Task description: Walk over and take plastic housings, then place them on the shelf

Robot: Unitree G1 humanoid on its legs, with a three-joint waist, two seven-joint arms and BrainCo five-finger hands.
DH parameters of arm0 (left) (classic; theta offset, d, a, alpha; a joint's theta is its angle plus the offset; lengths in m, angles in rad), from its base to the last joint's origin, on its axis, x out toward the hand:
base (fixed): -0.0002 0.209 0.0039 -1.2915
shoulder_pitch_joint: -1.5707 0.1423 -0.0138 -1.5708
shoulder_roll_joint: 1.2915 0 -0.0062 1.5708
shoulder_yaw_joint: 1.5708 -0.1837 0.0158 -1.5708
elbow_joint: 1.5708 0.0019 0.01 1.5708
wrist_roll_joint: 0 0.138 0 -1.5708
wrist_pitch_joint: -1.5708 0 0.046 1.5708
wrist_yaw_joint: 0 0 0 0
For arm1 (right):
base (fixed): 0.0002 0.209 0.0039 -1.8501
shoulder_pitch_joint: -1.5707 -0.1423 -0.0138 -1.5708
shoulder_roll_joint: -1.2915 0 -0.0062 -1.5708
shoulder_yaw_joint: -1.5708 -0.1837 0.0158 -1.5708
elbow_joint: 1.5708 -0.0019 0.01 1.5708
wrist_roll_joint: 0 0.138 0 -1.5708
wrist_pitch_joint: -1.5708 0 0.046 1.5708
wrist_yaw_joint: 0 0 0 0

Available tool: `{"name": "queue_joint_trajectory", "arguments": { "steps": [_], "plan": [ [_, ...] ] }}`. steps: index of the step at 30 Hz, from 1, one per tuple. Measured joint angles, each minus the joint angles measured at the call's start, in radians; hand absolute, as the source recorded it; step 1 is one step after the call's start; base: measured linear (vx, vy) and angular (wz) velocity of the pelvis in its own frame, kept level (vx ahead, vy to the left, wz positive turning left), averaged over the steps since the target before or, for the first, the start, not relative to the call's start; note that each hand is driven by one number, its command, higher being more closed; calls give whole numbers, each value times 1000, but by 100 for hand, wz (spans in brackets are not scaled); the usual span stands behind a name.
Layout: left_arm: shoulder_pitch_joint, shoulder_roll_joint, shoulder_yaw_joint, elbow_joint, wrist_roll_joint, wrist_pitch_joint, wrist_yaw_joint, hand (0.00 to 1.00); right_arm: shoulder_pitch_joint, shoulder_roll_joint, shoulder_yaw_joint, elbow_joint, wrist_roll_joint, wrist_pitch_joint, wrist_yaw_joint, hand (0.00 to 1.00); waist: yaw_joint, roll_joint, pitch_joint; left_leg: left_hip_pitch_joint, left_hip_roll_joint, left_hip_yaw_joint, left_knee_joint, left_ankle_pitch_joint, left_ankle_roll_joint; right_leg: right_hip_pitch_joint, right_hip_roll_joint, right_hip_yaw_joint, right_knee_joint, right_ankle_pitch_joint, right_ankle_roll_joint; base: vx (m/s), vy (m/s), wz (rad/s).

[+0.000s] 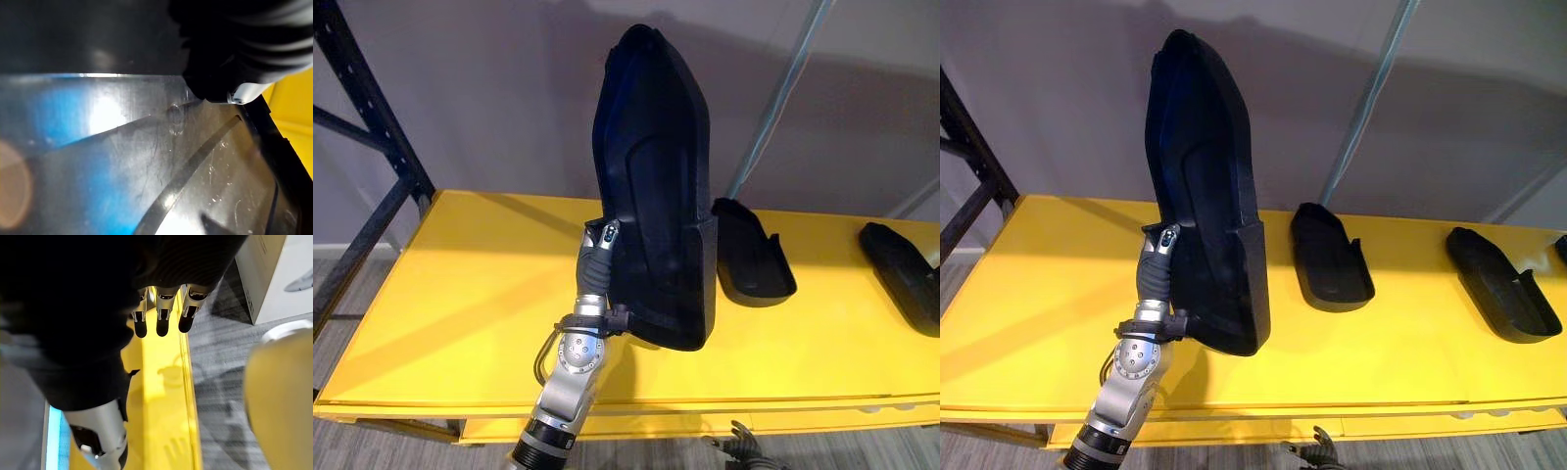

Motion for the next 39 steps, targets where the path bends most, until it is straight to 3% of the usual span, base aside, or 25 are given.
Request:
{"name": "queue_joint_trajectory", "arguments": {
  "steps": [1, 2, 3, 7, 11, 15, 17, 21, 26, 31, 39],
  "plan": [
    [7, -7, -1, 4, 0, 0, -3, 100, 12, 5, -17, -7, 9, 0, 2, 0, -5, -10, 1, 2, -32, -22, -6, 4, 13, -9, 47, 49, 66, -91, -9, -43, -3, 64],
    [16, -11, 0, 4, 0, 0, -5, 100, 13, 2, -17, -6, 9, 0, 2, 0, -7, -12, 1, 3, -46, -31, -8, 7, 18, -6, 70, 55, 78, -127, -17, -56, -17, 68],
    [33, -26, 0, 4, 1, 0, -11, 100, 13, -11, -15, -1, 9, -1, 3, 0, -3, -7, 0, 5, -72, -46, -16, 10, 22, 8, 79, 38, 72, -175, -50, -56, -6, 57],
    [44, -30, 29, 1, 38, 7, -32, 100, 6, -23, -16, 4, 11, -1, 8, 0, 9, -4, 2, -57, -104, -80, -12, 45, 12, 71, 68, 35, -114, -229, -64, -79, -65, 33],
    [61, -12, 73, 0, 40, 32, -53, 100, 17, -26, -50, 4, 17, -1, 8, 0, 1, -5, 5, -27, -72, -82, -30, 64, -15, 129, 100, 37, -179, -228, -64, -110, -148, -6],
    [63, -7, 93, -11, 76, 34, -60, 100, 39, -48, -65, 4, 20, -1, 9, 0, 0, -2, 4, 16, -66, -81, -133, 132, -30, 129, 110, 35, -181, -226, -67, -83, -86, 0],
    [63, 5, 150, 11, 107, 52, -60, 100, 43, -48, -63, 4, 21, -2, 12, 0, -13, 0, 5, 66, -62, -78, -259, 211, -33, 126, 122, 35, -197, -201, -72, -70, -68, -1],
    [56, 51, 231, 95, 154, 87, -59, 100, 44, -50, -64, 4, 20, -2, 20, 0, -23, 7, 7, 143, -52, -68, -427, 310, -32, 125, 133, 35, -226, -182, -73, -128, -30, -8],
    [3, 112, 313, 249, 194, 152, -55, 100, 60, -52, -65, 3, 11, -2, 40, 0, -36, 23, 18, 145, -57, -46, -430, 322, -23, 130, 124, 51, -260, -173, -66, -156, 24, -13],
    [-78, 138, 392, 333, 194, 169, -31, 100, 88, -52, -75, 2, 0, -1, 44, 0, -44, 27, 20, 140, -59, -26, -430, 318, -21, 133, 125, 64, -300, -160, -57, -108, 41, -10],
    [-228, 197, 420, 502, 214, 202, -10, 100, 96, -52, -74, 4, -2, -1, 53, 0, -51, 20, 21, 139, -62, 2, -429, 306, -28, 130, 120, 91, -325, -139, -60, 49, -1, -9]
  ]
}}
